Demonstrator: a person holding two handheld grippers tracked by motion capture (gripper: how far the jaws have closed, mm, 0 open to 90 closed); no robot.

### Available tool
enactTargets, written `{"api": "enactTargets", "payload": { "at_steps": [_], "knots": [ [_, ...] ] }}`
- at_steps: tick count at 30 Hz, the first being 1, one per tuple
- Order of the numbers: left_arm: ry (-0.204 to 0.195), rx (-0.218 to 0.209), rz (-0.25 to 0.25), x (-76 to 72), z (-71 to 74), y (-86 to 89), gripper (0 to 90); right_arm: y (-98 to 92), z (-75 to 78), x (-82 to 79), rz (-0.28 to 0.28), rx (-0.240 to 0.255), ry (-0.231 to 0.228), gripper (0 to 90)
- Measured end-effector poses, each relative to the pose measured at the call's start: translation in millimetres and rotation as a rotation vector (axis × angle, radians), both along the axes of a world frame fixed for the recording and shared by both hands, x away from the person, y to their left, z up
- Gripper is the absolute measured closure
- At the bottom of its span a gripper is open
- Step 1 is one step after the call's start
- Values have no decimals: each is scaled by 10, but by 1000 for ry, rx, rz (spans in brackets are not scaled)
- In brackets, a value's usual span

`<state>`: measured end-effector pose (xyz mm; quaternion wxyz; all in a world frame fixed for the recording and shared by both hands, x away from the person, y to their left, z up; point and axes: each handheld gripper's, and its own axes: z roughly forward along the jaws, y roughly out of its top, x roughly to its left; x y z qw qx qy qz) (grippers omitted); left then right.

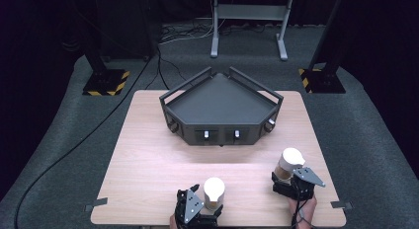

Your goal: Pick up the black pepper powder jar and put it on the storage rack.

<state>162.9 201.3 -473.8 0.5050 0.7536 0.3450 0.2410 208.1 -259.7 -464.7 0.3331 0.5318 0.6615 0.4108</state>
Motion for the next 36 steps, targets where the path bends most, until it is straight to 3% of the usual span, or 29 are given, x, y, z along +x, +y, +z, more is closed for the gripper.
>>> {"api": "enactTargets", "payload": {
  "at_steps": [12, 18, 25, 31, 36],
  "knots": [
    [-2, 14, 3, 57, 5, -85, 1, 3, 5, 2, 0, -1, 3, 0],
    [17, 16, -11, 133, -23, -132, 7, -2, 2, 0, 2, 0, 1, 0],
    [44, 27, 1, 153, -47, -209, 135, -7, 2, 3, 7, 0, 1, 0],
    [63, 5, -6, 206, -30, -208, 267, -9, 4, 7, 9, -1, 3, 0],
    [61, 5, -9, 202, -31, -214, 302, -13, 2, 5, 10, 1, 2, 0]
  ]
}}
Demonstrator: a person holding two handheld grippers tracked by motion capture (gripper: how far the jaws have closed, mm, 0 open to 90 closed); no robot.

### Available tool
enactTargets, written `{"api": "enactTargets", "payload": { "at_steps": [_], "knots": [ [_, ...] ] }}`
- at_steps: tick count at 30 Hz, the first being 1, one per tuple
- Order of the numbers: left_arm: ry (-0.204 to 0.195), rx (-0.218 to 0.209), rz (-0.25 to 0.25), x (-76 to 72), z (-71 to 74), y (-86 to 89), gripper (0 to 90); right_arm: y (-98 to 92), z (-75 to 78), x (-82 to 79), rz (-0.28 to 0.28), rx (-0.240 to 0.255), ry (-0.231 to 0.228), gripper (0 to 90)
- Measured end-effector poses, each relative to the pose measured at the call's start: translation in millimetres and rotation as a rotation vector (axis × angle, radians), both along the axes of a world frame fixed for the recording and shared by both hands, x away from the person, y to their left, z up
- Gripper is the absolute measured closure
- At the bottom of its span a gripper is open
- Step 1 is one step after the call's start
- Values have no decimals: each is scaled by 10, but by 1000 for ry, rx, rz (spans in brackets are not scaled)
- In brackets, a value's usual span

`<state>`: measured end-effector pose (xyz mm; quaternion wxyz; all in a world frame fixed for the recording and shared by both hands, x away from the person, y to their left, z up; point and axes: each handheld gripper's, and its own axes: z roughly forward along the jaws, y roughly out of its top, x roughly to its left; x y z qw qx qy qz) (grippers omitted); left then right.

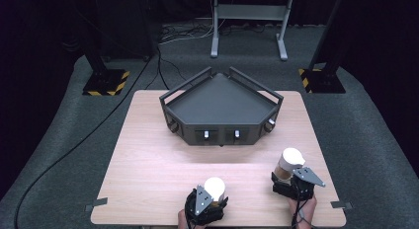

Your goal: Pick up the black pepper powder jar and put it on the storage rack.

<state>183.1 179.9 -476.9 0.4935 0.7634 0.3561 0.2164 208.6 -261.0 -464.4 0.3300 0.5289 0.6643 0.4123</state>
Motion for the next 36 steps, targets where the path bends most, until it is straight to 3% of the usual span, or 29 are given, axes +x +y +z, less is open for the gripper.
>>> {"api": "enactTargets", "payload": {
  "at_steps": [21, 36],
  "knots": [
    [-14, 11, -6, -32, 51, 53, 307, 2, -1, -1, 4, -5, -2, 0],
    [-28, 11, 55, -27, 149, 211, 308, 4, 5, 5, 5, -6, 2, 0]
  ]
}}
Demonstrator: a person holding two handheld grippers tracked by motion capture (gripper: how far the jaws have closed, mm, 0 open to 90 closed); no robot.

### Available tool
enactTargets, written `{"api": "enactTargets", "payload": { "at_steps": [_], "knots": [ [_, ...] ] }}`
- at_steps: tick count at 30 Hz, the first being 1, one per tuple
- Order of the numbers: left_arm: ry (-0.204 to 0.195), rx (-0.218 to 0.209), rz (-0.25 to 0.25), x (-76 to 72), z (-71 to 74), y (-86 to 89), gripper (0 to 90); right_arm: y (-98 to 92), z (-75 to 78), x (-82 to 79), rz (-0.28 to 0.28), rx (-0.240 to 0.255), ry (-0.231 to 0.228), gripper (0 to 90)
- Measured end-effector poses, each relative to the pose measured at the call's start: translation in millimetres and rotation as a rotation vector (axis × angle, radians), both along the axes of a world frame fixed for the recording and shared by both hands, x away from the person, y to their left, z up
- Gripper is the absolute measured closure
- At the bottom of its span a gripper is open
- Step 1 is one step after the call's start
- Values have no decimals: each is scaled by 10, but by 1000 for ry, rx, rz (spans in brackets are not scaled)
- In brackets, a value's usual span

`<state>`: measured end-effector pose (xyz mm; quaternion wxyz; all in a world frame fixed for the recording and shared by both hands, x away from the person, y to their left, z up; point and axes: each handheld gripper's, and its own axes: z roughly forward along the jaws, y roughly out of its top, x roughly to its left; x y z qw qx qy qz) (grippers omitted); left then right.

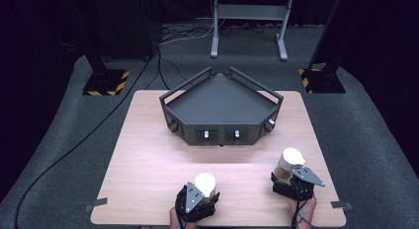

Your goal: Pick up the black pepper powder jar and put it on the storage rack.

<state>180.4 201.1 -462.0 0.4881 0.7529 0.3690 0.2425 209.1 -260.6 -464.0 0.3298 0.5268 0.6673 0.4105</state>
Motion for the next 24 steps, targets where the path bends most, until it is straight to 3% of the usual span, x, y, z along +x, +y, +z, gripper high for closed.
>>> {"api": "enactTargets", "payload": {
  "at_steps": [24],
  "knots": [
    [8, -11, 65, 100, 90, 144, 308, -15, 5, 13, 10, 2, 5, 0]
  ]
}}
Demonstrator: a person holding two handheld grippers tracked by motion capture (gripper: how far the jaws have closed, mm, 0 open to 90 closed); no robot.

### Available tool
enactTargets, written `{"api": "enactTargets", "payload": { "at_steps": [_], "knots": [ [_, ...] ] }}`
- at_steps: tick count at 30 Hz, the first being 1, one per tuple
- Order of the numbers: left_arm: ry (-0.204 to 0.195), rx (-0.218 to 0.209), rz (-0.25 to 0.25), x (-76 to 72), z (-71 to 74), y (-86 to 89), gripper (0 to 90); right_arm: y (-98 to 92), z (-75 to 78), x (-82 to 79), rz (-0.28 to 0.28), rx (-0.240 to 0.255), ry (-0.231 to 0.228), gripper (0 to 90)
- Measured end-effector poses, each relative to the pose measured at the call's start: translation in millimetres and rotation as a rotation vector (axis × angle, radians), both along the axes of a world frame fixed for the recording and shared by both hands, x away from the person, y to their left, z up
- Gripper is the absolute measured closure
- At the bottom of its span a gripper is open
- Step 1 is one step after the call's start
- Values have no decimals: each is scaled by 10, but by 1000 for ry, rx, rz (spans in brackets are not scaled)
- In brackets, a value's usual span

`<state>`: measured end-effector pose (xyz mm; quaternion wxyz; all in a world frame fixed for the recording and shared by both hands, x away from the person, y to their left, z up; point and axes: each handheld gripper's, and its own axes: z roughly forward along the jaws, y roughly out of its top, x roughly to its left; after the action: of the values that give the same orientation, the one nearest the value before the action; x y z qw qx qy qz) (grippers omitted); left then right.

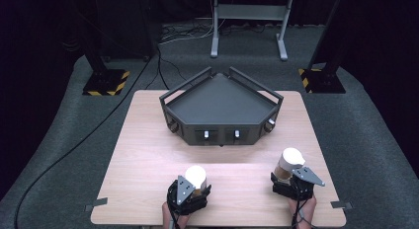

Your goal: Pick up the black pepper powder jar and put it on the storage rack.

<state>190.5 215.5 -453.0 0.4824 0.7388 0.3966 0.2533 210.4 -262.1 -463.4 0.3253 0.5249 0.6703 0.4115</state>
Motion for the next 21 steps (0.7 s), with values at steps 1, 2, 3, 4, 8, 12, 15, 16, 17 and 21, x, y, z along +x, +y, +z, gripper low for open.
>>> {"api": "enactTargets", "payload": {
  "at_steps": [1, 2, 3, 4, 8, 12, 15, 16, 17, 21],
  "knots": [
    [0, 0, 3, 5, 6, 9, 308, 0, 1, 2, 1, 0, 1, 0],
    [-3, 1, 6, 9, 9, 15, 309, -1, 1, 3, 1, 0, 1, 0],
    [-4, -1, 10, 12, 13, 20, 308, -2, 2, 5, 2, 0, 2, 0],
    [-6, -1, 13, 16, 17, 27, 309, -3, 2, 6, 2, 1, 3, 0],
    [-10, -3, 23, 35, 37, 52, 309, -4, 3, 8, 3, 0, 3, 0],
    [-12, -7, 25, 60, 47, 74, 309, -6, 3, 9, 4, 1, 3, 0],
    [-13, -9, 28, 77, 58, 88, 309, -5, 4, 9, 4, 0, 4, 0],
    [-12, -9, 30, 82, 64, 90, 309, -6, 4, 10, 4, 0, 4, 0],
    [-14, -7, 31, 88, 70, 94, 309, -6, 5, 10, 4, 1, 4, 0],
    [-18, -13, 37, 111, 86, 115, 309, -7, 6, 12, 5, 1, 6, 0]
  ]
}}
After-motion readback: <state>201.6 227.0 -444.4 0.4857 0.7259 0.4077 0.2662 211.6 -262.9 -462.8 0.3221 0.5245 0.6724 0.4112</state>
